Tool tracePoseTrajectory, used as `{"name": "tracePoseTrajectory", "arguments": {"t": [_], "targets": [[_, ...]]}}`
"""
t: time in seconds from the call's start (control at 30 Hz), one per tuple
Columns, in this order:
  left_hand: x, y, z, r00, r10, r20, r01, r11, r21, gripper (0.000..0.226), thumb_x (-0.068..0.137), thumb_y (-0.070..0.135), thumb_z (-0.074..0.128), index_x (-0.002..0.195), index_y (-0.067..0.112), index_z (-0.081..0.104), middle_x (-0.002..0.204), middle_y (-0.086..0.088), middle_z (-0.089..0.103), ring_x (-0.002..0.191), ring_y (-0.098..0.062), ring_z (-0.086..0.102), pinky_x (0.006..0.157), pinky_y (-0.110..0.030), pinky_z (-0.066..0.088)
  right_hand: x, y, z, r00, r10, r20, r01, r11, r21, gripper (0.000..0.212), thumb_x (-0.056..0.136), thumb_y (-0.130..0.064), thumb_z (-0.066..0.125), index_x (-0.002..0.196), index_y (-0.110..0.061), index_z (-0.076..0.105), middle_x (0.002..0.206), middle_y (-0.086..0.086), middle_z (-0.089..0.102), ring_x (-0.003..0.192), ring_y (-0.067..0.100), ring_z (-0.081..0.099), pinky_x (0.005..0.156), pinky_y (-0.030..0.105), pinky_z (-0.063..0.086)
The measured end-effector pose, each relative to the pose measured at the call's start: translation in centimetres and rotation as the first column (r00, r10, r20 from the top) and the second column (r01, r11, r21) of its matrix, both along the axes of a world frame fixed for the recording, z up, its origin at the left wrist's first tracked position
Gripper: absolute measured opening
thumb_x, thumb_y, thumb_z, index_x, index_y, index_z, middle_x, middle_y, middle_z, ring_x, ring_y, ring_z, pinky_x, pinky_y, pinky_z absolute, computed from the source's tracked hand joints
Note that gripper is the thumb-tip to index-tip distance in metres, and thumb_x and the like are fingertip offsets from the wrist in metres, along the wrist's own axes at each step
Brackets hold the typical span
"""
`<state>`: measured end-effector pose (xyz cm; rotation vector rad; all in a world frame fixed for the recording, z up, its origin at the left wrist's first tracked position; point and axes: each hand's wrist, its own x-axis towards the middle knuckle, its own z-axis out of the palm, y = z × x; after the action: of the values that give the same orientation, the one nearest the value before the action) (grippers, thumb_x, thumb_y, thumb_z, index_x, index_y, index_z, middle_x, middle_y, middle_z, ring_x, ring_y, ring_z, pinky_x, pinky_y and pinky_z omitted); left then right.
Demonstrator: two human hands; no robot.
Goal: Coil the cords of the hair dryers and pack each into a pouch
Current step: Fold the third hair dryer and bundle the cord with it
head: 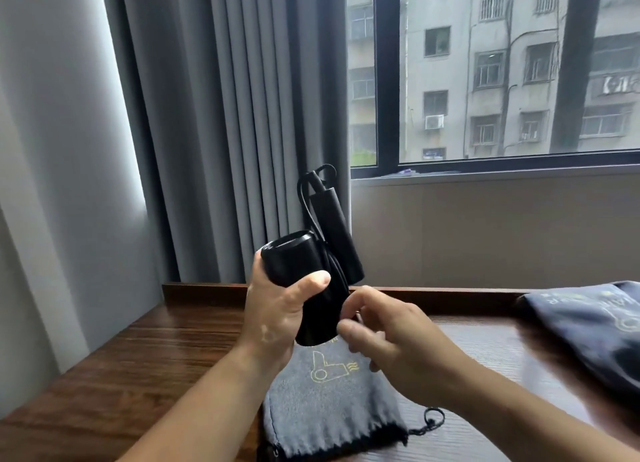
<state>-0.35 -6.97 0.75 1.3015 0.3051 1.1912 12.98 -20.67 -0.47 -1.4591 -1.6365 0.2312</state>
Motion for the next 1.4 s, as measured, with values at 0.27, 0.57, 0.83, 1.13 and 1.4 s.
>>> {"name": "tracePoseTrajectory", "arguments": {"t": [0.27,0.57,0.83,1.13,1.4], "targets": [[-0.2,-1.3,-0.4,0.994,-0.052,-0.092,0.052,0.999,-0.002,0.059,0.063,0.017,0.084,0.114,0.005,0.057,0.095,-0.019,0.066,0.087,-0.04,0.067,0.079,-0.055,0.059,2.1,-0.7,0.5,0.99,0.137,0.04,-0.14,0.987,0.075,0.034,0.094,-0.016,0.071,0.12,-0.037,0.066,0.085,-0.002,0.072,0.078,0.014,0.069,0.071,0.032,0.056],[1.0,-3.4,-2.8,0.974,-0.202,-0.104,0.205,0.979,0.015,0.068,0.064,0.002,0.085,0.124,0.008,0.053,0.113,-0.034,0.064,0.1,-0.055,0.066,0.079,-0.063,0.058,2.8,-0.3,-0.5,0.961,-0.217,-0.17,0.269,0.874,0.404,0.057,0.05,-0.046,0.096,0.097,-0.032,0.067,0.07,-0.013,0.048,0.06,0.006,0.045,0.056,0.022,0.043],[2.0,-4.0,-3.7,0.983,-0.179,-0.029,0.179,0.984,0.0,0.073,0.061,0.008,0.085,0.126,0.004,0.052,0.116,-0.03,0.066,0.106,-0.05,0.067,0.085,-0.062,0.058,1.7,0.4,-2.4,0.644,0.033,-0.764,-0.002,0.999,0.041,0.053,0.073,-0.053,0.084,0.119,-0.034,0.065,0.116,-0.003,0.073,0.108,0.021,0.071,0.079,0.043,0.061],[3.4,-4.5,-5.6,0.926,-0.145,-0.349,0.144,0.989,-0.029,0.064,0.076,0.04,0.085,0.13,0.021,0.054,0.12,0.0,0.073,0.116,-0.018,0.068,0.1,-0.039,0.054,3.2,0.8,-5.9,0.382,0.055,-0.923,-0.092,0.996,0.021,0.064,0.082,-0.06,0.074,0.131,-0.02,0.062,0.136,0.014,0.063,0.126,0.036,0.06,0.096,0.066,0.05],[-2.3,-0.8,-6.1,0.01,0.452,-0.892,0.616,0.7,0.361,0.068,0.063,0.072,0.08,0.112,0.032,0.054,0.113,0.012,0.053,0.104,-0.013,0.056,0.093,-0.033,0.05,7.7,-0.4,-8.2,0.385,-0.024,-0.923,-0.083,0.995,-0.061,0.09,0.051,-0.065,0.09,0.127,-0.022,0.068,0.136,0.017,0.059,0.124,0.037,0.057,0.111,0.067,0.031]]}}
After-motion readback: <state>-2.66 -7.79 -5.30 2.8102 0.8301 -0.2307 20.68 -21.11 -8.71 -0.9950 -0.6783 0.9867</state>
